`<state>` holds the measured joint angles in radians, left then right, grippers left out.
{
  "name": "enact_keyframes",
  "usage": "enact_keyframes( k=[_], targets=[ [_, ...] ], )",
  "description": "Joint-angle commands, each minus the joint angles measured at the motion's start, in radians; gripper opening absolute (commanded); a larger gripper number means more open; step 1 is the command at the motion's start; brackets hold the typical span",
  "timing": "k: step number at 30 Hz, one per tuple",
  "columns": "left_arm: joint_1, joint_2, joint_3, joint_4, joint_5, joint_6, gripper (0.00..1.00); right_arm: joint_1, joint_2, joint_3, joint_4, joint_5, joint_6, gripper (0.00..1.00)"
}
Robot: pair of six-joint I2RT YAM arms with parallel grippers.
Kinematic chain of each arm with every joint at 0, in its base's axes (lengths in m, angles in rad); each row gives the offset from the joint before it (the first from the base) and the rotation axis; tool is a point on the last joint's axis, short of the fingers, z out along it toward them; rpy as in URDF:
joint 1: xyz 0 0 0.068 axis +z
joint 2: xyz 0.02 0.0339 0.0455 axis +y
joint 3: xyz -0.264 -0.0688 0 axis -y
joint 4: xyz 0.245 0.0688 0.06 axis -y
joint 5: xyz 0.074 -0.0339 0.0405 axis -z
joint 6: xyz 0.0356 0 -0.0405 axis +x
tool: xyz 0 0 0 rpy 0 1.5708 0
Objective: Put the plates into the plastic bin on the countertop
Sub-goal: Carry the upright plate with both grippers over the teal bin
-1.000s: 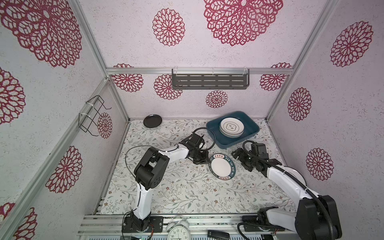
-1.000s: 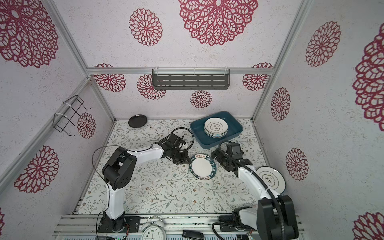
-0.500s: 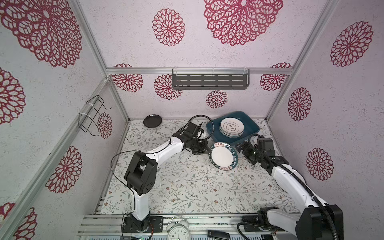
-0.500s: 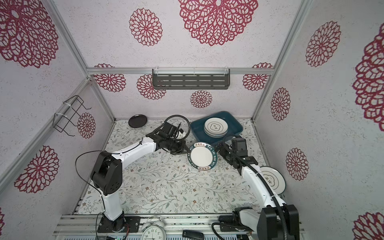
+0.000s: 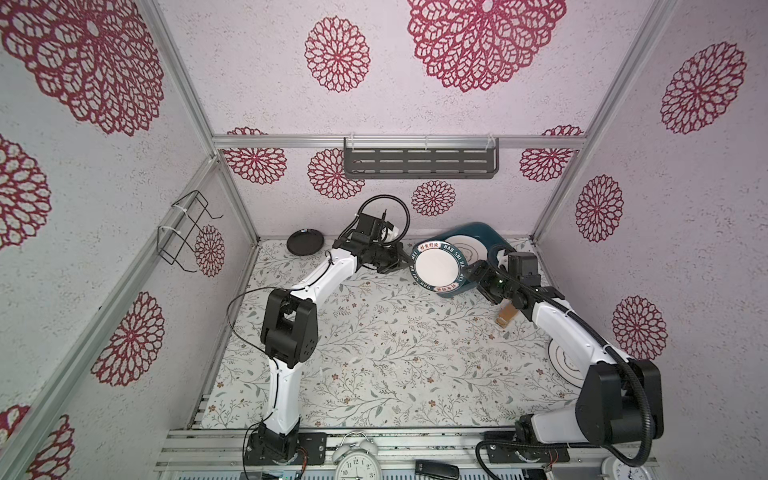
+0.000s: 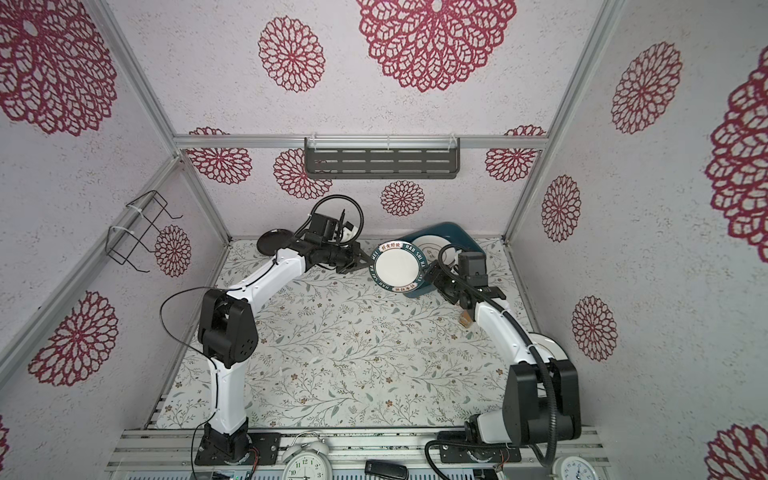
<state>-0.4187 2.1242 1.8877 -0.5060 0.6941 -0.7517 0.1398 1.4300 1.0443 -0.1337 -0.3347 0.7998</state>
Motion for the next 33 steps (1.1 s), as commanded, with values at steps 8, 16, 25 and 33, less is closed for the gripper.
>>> enact_keyframes(
  k=[8, 16, 25, 33],
  targets=[
    [0.044, 0.047, 0.077, 0.113, 0.1, -0.049, 0.0, 0.011, 0.131, 0.107, 0.18, -0.106, 0.085, 0.75],
    [0.048, 0.045, 0.064, 0.145, 0.112, -0.063, 0.0, 0.029, 0.197, 0.157, 0.223, -0.135, 0.104, 0.6],
    [0.063, 0.036, 0.012, 0.252, 0.128, -0.136, 0.0, 0.033, 0.21, 0.145, 0.213, -0.133, 0.105, 0.22],
    [0.067, 0.045, 0.015, 0.277, 0.121, -0.155, 0.27, 0.033, 0.224, 0.144, 0.205, -0.121, 0.102, 0.02]
  ],
)
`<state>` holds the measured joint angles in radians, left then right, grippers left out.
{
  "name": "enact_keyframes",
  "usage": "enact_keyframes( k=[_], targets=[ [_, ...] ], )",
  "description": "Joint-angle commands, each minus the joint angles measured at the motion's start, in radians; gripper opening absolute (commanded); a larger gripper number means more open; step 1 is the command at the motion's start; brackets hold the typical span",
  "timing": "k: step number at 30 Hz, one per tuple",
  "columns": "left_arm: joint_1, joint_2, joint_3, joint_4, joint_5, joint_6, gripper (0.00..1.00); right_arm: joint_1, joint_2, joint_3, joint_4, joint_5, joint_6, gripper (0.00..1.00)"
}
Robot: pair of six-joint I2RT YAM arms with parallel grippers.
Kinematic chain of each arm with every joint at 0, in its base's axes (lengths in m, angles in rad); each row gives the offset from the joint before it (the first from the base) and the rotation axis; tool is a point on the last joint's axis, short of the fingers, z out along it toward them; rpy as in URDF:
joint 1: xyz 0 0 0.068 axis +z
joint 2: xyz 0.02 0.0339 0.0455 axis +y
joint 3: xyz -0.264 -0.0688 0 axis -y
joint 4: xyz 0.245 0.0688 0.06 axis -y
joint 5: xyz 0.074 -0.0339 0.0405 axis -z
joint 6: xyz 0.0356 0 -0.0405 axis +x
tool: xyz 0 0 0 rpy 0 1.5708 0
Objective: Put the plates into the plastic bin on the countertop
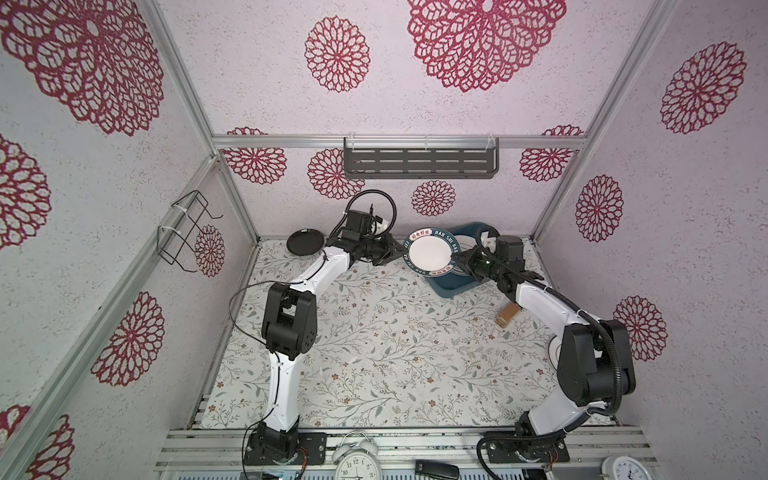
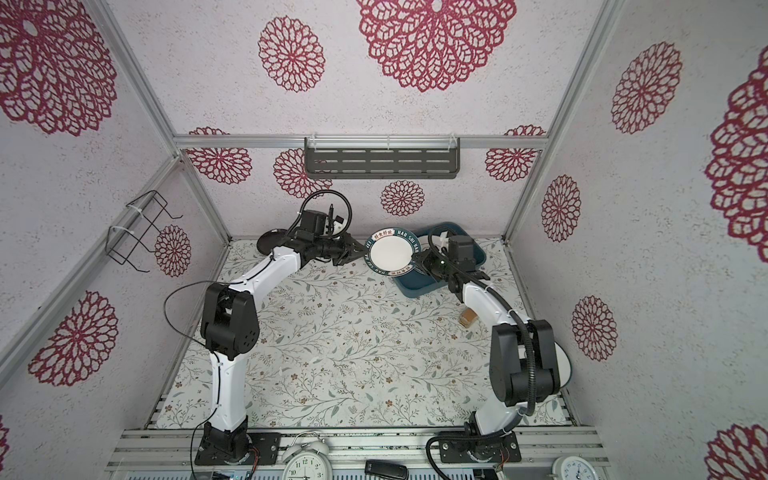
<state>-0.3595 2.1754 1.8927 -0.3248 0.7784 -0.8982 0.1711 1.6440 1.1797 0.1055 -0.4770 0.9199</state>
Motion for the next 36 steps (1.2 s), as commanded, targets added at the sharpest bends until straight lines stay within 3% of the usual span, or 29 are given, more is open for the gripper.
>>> enact_keyframes(
  k=[1, 7, 12, 14, 27, 36],
  targets=[
    [0.007, -0.012, 0.006, 0.101, 0.028, -0.007, 0.35, 0.002, 0.014, 0.014, -0.036, 0.017, -0.016, 0.0],
    [0.014, -0.031, -0.001, 0.127, -0.001, 0.0, 0.68, -0.008, 0.037, 0.038, -0.037, 0.023, -0.007, 0.0],
    [0.023, -0.064, -0.022, 0.114, -0.058, 0.036, 0.86, -0.02, 0.051, 0.056, -0.03, 0.022, -0.001, 0.0],
    [0.028, -0.074, -0.025, 0.095, -0.083, 0.064, 1.0, -0.026, 0.057, 0.062, -0.028, 0.03, 0.003, 0.0],
    [0.114, -0.143, -0.078, 0.07, -0.133, 0.142, 0.97, -0.113, 0.094, 0.112, -0.045, 0.139, 0.031, 0.0],
    [0.157, -0.192, -0.141, 0.066, -0.23, 0.207, 0.97, -0.17, 0.177, 0.214, -0.099, 0.222, 0.029, 0.0]
  ],
)
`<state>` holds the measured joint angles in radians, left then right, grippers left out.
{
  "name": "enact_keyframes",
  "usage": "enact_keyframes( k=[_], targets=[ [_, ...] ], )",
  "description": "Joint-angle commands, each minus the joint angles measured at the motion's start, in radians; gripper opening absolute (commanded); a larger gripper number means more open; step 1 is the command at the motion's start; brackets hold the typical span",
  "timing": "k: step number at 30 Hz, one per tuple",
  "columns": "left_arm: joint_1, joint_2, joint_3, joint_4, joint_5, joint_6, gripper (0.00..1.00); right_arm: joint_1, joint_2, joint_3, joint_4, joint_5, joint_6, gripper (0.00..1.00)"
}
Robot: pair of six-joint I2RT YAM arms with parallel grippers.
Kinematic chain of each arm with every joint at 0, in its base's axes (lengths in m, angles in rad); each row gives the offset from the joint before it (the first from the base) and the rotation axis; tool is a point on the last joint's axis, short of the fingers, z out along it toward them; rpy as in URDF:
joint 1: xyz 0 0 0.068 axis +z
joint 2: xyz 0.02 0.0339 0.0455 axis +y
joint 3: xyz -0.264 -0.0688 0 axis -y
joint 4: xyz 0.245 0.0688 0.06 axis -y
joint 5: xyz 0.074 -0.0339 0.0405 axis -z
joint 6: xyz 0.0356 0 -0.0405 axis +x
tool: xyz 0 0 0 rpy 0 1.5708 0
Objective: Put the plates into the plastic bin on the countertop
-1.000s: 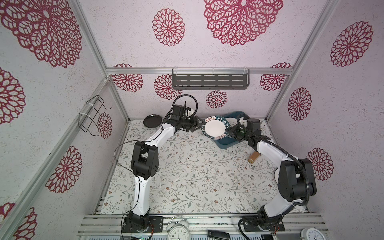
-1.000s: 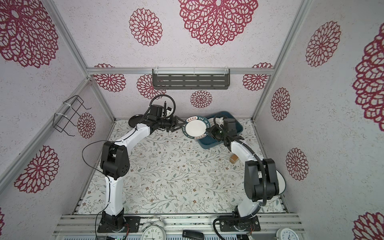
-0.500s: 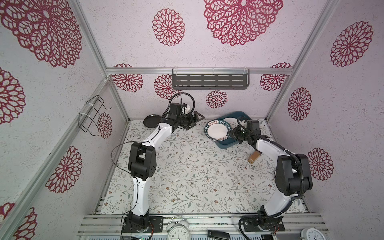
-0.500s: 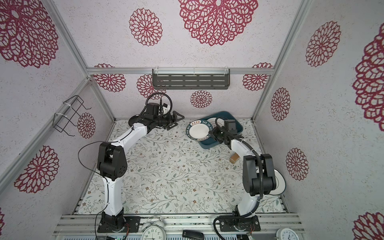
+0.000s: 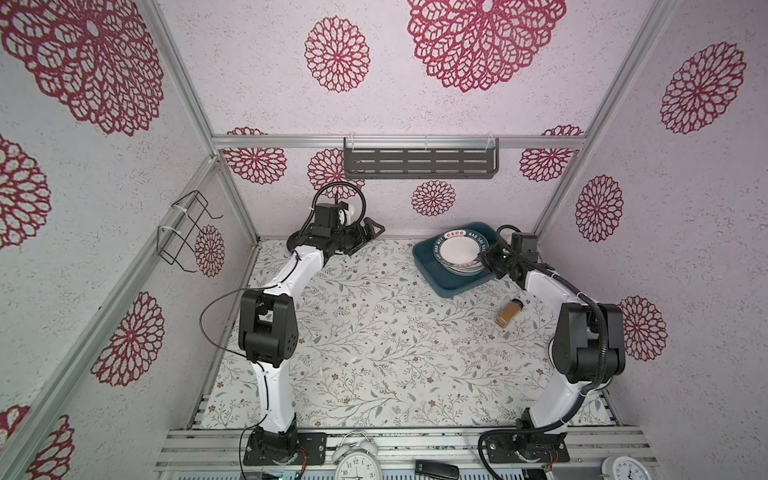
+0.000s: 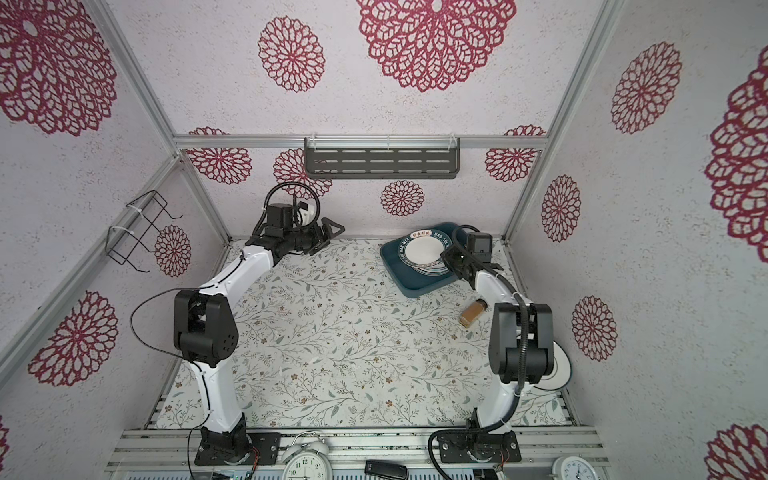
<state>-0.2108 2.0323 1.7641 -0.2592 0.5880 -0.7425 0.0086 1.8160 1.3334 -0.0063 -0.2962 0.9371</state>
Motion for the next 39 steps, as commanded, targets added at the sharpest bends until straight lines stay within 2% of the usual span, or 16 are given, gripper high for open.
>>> enact_keyframes(
  k=[1, 7, 13, 22, 23, 25, 29, 32, 39],
  targets=[
    [0.011, -0.052, -0.015, -0.003, -0.047, 0.058, 0.97, -0.012, 0.02, 0.07, 0.013, 0.052, 0.022, 0.0],
    [0.029, -0.058, -0.011, -0.041, -0.091, 0.095, 0.97, -0.023, 0.124, 0.16, 0.006, 0.103, 0.036, 0.0],
    [0.051, -0.051, 0.001, -0.039, -0.102, 0.095, 0.97, -0.024, 0.237, 0.272, -0.013, 0.093, 0.038, 0.0],
    [0.078, -0.016, 0.037, -0.04, -0.09, 0.088, 0.97, -0.023, 0.296, 0.313, -0.038, 0.11, 0.052, 0.0],
    [0.08, -0.01, 0.045, -0.038, -0.087, 0.085, 0.97, -0.022, 0.296, 0.31, -0.043, 0.112, 0.051, 0.03],
    [0.083, 0.005, 0.059, -0.035, -0.079, 0.08, 0.97, -0.021, 0.294, 0.302, -0.053, 0.118, 0.049, 0.22],
    [0.085, 0.037, 0.09, -0.031, -0.061, 0.068, 0.97, -0.021, 0.274, 0.273, -0.062, 0.125, 0.041, 0.4],
    [0.085, 0.048, 0.092, -0.023, -0.054, 0.06, 0.97, -0.021, 0.264, 0.273, -0.079, 0.13, 0.026, 0.46],
    [0.085, 0.029, 0.057, 0.0, -0.06, 0.058, 0.97, -0.021, 0.255, 0.276, -0.092, 0.129, 0.011, 0.54]
  ],
)
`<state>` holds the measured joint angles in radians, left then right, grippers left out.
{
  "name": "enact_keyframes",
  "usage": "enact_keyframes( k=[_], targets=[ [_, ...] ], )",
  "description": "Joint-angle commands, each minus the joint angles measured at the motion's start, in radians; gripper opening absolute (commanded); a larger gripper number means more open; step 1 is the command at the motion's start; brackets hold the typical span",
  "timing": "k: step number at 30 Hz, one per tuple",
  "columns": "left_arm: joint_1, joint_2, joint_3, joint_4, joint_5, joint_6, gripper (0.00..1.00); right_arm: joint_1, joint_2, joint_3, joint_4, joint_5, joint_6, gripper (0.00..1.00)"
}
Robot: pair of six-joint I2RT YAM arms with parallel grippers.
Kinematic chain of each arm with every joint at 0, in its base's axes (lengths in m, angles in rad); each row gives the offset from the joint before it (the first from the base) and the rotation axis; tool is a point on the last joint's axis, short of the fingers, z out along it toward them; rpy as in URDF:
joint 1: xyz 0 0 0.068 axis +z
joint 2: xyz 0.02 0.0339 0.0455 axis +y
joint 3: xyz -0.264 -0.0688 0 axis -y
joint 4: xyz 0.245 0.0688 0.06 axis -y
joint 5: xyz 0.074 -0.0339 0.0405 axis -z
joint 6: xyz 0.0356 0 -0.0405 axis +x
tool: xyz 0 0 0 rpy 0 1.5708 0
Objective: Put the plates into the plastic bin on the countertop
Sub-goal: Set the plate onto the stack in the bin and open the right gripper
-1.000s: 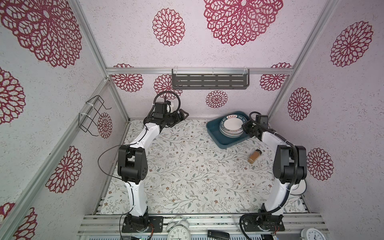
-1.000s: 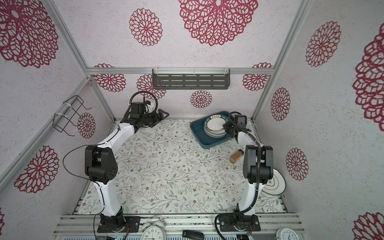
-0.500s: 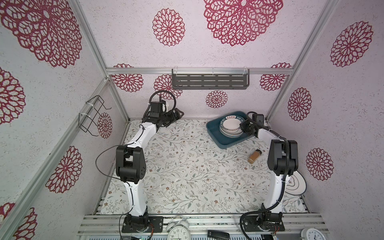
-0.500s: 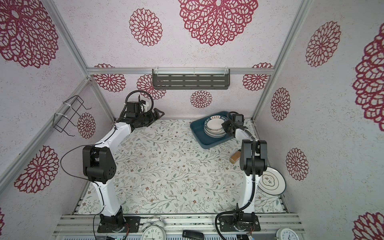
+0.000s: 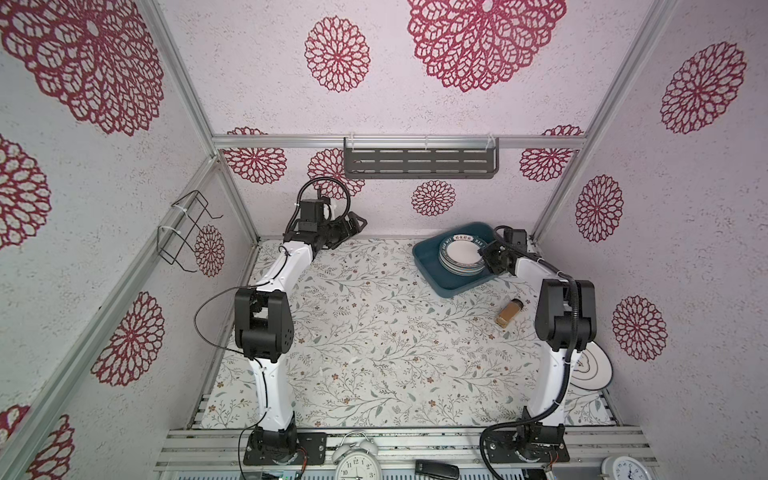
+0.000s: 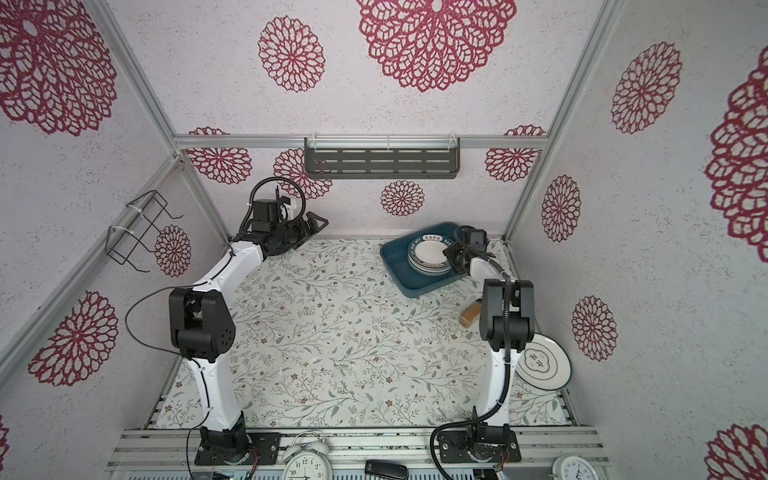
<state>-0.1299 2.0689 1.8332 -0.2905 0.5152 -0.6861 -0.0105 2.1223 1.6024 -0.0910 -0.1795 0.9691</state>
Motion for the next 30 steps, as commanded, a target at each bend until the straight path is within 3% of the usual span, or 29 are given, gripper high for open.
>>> enact_keyframes(
  k=[1, 6, 17, 19, 30],
  targets=[
    [0.004, -0.01, -0.017, 0.035, 0.014, 0.0, 0.97, -0.001, -0.053, 0.007, -0.01, 0.012, -0.022, 0.57],
    [0.004, -0.021, -0.032, 0.051, 0.017, -0.002, 0.97, 0.003, -0.064, 0.008, -0.015, 0.018, -0.039, 0.73],
    [0.003, -0.037, -0.061, 0.081, 0.023, -0.009, 0.97, 0.01, -0.087, 0.013, -0.021, 0.011, -0.083, 0.9],
    [0.003, -0.04, -0.066, 0.086, 0.026, -0.013, 0.97, 0.014, -0.09, 0.019, -0.026, 0.009, -0.095, 0.99],
    [-0.005, -0.04, -0.074, 0.116, 0.049, -0.037, 0.97, 0.023, -0.184, -0.027, -0.015, 0.012, -0.155, 0.99]
  ],
)
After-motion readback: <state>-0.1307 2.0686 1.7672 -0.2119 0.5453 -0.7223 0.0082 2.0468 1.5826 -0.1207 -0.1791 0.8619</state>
